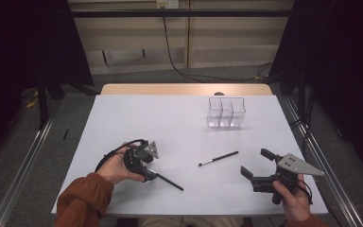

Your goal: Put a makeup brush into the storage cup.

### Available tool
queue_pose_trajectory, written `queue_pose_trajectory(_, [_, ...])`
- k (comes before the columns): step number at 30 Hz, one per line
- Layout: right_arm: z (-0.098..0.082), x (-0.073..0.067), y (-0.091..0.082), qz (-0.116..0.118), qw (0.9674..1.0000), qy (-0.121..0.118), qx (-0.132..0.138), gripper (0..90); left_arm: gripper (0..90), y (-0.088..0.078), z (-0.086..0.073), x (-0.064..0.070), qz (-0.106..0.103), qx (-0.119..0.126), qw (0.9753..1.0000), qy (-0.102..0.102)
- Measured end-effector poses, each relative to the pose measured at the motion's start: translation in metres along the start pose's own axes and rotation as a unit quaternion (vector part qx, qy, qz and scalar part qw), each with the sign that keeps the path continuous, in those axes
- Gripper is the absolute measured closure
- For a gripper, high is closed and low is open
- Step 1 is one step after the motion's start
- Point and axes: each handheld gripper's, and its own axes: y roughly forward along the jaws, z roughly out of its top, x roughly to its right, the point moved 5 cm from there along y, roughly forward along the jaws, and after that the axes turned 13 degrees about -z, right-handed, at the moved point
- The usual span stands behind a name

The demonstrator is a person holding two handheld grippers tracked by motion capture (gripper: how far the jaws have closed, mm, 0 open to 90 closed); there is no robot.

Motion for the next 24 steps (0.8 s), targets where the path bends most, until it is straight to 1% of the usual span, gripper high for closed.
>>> queue_pose_trajectory(1, [-0.0001, 0.0001, 0.0001, 0.0, 1.0, 0.001, 0.0, 0.0, 36.3, -0.0005, 0.0014, 0.0001, -0.001, -0.007, 0.9999, 0.009])
queue_pose_trajectory(2, [-0.0001, 0.0003, 0.0003, -0.001, 1.0, 0.001, 0.0, 0.0, 38.1, 0.0013, 0.0026, 0.0012, -0.003, -0.004, 1.0, 0.007])
queue_pose_trajectory(3, [-0.0001, 0.0002, 0.0002, -0.001, 1.0, 0.001, 0.0, 0.0, 39.2, 0.0025, 0.0027, 0.0011, -0.003, -0.018, 0.9998, 0.01])
queue_pose_trajectory(4, [0.0, 0.0, 0.0001, 0.0, 1.0, 0.001, 0.001, 0.0, 39.9, 0.0029, 0.0032, 0.0008, -0.005, -0.026, 0.9995, 0.017])
queue_pose_trajectory(5, [0.0, 0.0, -0.0001, 0.001, 1.0, -0.001, 0.0, 0.0, 42.1, 0.0032, 0.0038, 0.0018, -0.008, -0.024, 0.9996, 0.015])
queue_pose_trajectory(6, [0.0, -0.0001, -0.0001, 0.0, 1.0, -0.001, 0.001, 0.0, 44.0, 0.0028, 0.0042, 0.0018, -0.012, -0.031, 0.9992, 0.021])
queue_pose_trajectory(7, [-0.0002, -0.0003, -0.0001, -0.001, 1.0, -0.002, 0.0, 0.0, 47.0, 0.0035, 0.0045, 0.0021, -0.022, -0.037, 0.9989, 0.02])
queue_pose_trajectory(8, [-0.0005, -0.0004, 0.0003, -0.001, 1.0, -0.004, -0.001, 0.0, 50.2, 0.004, 0.005, 0.0018, -0.024, -0.04, 0.9987, 0.019])
queue_pose_trajectory(9, [-0.0007, -0.0005, 0.0006, -0.001, 1.0, -0.005, -0.002, 0.0, 50.7, 0.0047, 0.0055, 0.0022, -0.026, -0.04, 0.9988, 0.015])
queue_pose_trajectory(10, [-0.0007, -0.0008, 0.0009, -0.001, 1.0, -0.004, -0.002, 0.0, 51.2, 0.0047, 0.0054, 0.001, -0.028, -0.044, 0.9985, 0.014])
queue_pose_trajectory(11, [-0.0005, -0.0009, 0.0009, 0.0, 1.0, -0.005, -0.002, 0.0, 51.7, 0.005, 0.0053, 0.0009, -0.032, -0.041, 0.9986, 0.013])
queue_pose_trajectory(12, [-0.0005, -0.0009, 0.0008, 0.0, 1.0, -0.004, -0.002, 0.0, 51.8, 0.0053, 0.0049, 0.0007, -0.031, -0.04, 0.9986, 0.016])
queue_pose_trajectory(14, [-0.0005, -0.0008, 0.0007, 0.0, 1.0, -0.002, -0.001, 0.0, 52.9, 0.0054, 0.0047, 0.001, -0.035, -0.038, 0.9986, 0.013])
queue_pose_trajectory(15, [-0.0007, -0.0005, 0.0005, 0.0, 1.0, -0.002, -0.002, 0.0, 53.6, 0.0055, 0.0049, 0.0009, -0.034, -0.041, 0.9984, 0.017])
queue_pose_trajectory(17, [-0.001, 0.0002, 0.0004, -0.001, 1.0, -0.002, -0.003, 0.0, 55.6, 0.0056, 0.0055, 0.0017, -0.038, -0.043, 0.9982, 0.017])
queue_pose_trajectory(18, [-0.001, 0.0001, 0.0002, -0.001, 1.0, -0.001, -0.002, 0.0, 57.4, 0.005, 0.0058, 0.0014, -0.039, -0.049, 0.9978, 0.023])
queue_pose_trajectory(22, [-0.0011, -0.0001, -0.0007, -0.002, 1.0, 0.002, -0.003, 0.0, 61.4, 0.0059, 0.0086, 0.0017, -0.042, -0.062, 0.9969, 0.026])
queue_pose_trajectory(24, [-0.0017, 0.0003, -0.0003, -0.005, 1.0, 0.002, -0.005, 0.0, 64.1, 0.0058, 0.0102, 0.002, -0.044, -0.073, 0.9959, 0.03])
